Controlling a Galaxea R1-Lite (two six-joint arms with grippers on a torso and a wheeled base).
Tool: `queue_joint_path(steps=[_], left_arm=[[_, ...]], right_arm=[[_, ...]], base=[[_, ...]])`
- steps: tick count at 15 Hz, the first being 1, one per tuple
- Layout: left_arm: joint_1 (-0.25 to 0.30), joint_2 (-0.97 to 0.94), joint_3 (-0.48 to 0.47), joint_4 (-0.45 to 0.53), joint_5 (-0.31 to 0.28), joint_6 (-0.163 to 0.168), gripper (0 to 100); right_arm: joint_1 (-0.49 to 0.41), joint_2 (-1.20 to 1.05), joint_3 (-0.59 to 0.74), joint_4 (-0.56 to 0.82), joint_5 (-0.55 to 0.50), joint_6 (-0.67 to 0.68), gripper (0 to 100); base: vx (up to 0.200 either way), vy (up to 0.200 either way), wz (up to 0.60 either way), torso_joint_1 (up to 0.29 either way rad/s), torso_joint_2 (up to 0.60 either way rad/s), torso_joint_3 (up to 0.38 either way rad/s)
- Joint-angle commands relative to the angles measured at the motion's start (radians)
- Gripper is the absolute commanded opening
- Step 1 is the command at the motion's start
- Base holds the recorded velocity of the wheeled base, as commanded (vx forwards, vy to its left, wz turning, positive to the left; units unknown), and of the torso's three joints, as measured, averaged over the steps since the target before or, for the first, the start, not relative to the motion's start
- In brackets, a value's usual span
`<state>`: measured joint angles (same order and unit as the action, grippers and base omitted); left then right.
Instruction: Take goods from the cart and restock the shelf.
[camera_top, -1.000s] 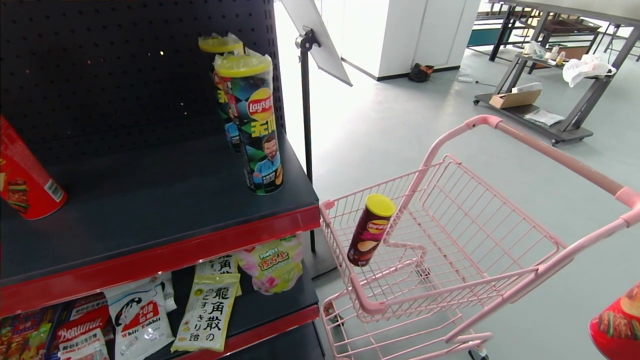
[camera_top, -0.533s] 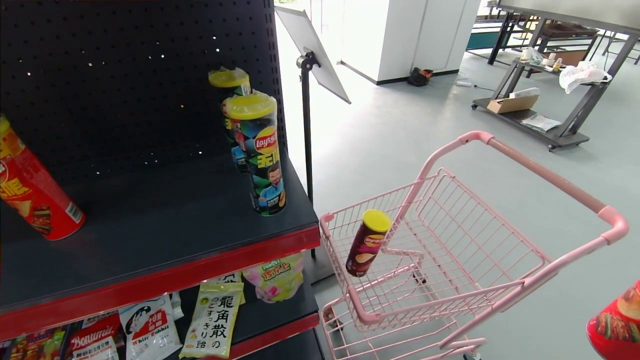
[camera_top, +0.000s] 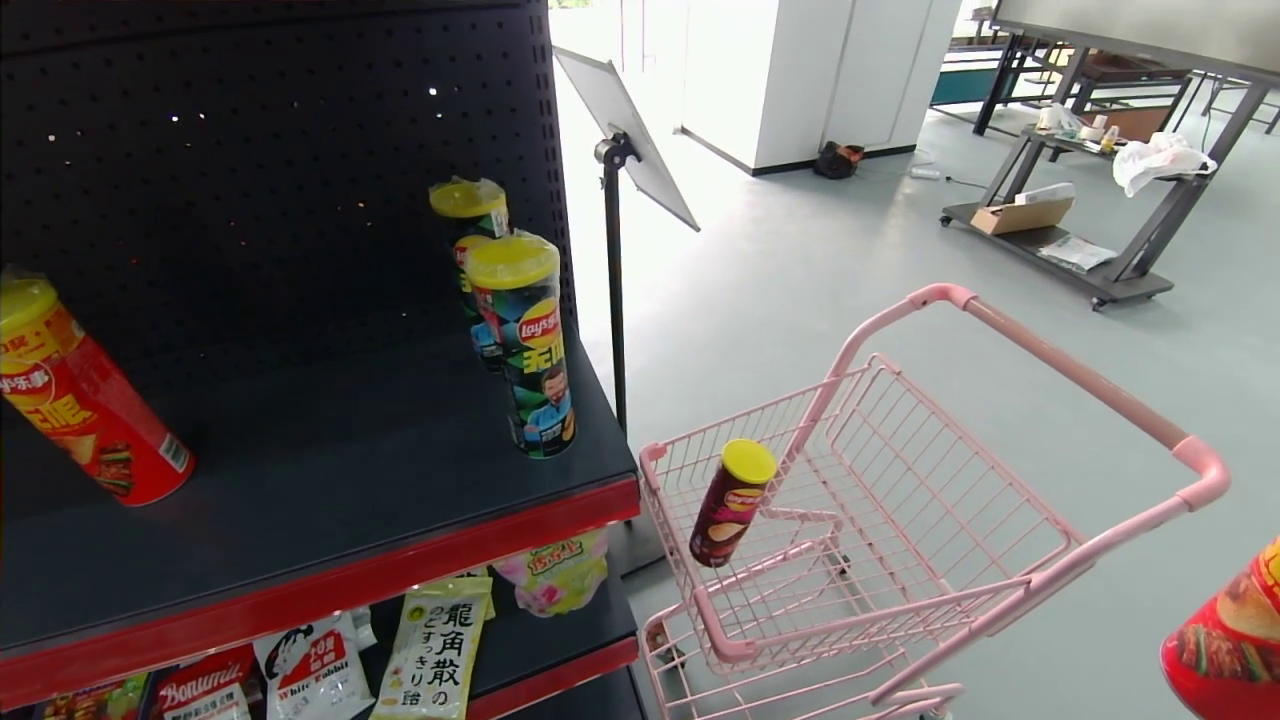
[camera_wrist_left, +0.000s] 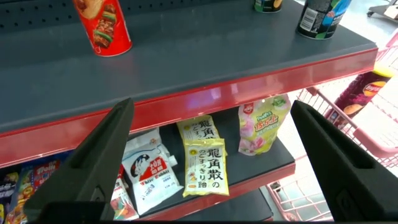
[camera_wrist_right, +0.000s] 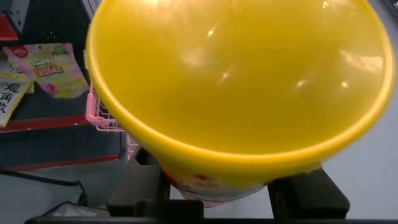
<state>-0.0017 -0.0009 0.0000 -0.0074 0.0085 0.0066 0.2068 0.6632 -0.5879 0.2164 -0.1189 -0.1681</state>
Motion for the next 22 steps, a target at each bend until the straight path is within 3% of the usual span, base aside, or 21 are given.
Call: queue_joint_path(steps=[1,3,4,7,10,15,22], left_arm=[[0.0,0.001,0.0,0.0,0.001,0.0,100],[0.0,0.001,0.0,0.0,0.001,0.0,100],[0.0,0.001,0.0,0.0,0.001,0.0,100],[0.0,0.001,0.0,0.0,0.001,0.0,100],[0.0,0.001,0.0,0.0,0.001,0.003,100],[0.0,0.001,0.0,0.0,0.001,0.004,100],[0.0,0.001,0.0,0.0,0.001,0.004,100]], right_arm=[[-0.001,0.021,0.002,0.0,-0.001,-0.008,0],[0.002,0.032,-0.009,-0.002,0.004,-0.014,0],[0.013,0.067,-0.026,-0.02,0.059,-0.037,0],[0.016,0.214,-0.029,-0.172,0.108,-0.051,0],[0.017,0.32,-0.055,-0.218,0.165,-0.054,0],[0.083,0.345,-0.056,-0.242,0.166,-0.082,0],[0.085,0.334,-0.03,-0.242,0.166,-0.108,0]], base=[[0.0,0.0,0.0,0.041,-0.07,-0.046],[0.0,0.0,0.0,0.0,0.0,0.0],[0.0,0.0,0.0,0.0,0.0,0.0],[0.0,0.0,0.0,0.0,0.0,0.0],[0.0,0.0,0.0,0.0,0.0,0.0],[0.0,0.0,0.0,0.0,0.0,0.0],[-0.171,0.0,0.0,0.002,0.0,0.003]])
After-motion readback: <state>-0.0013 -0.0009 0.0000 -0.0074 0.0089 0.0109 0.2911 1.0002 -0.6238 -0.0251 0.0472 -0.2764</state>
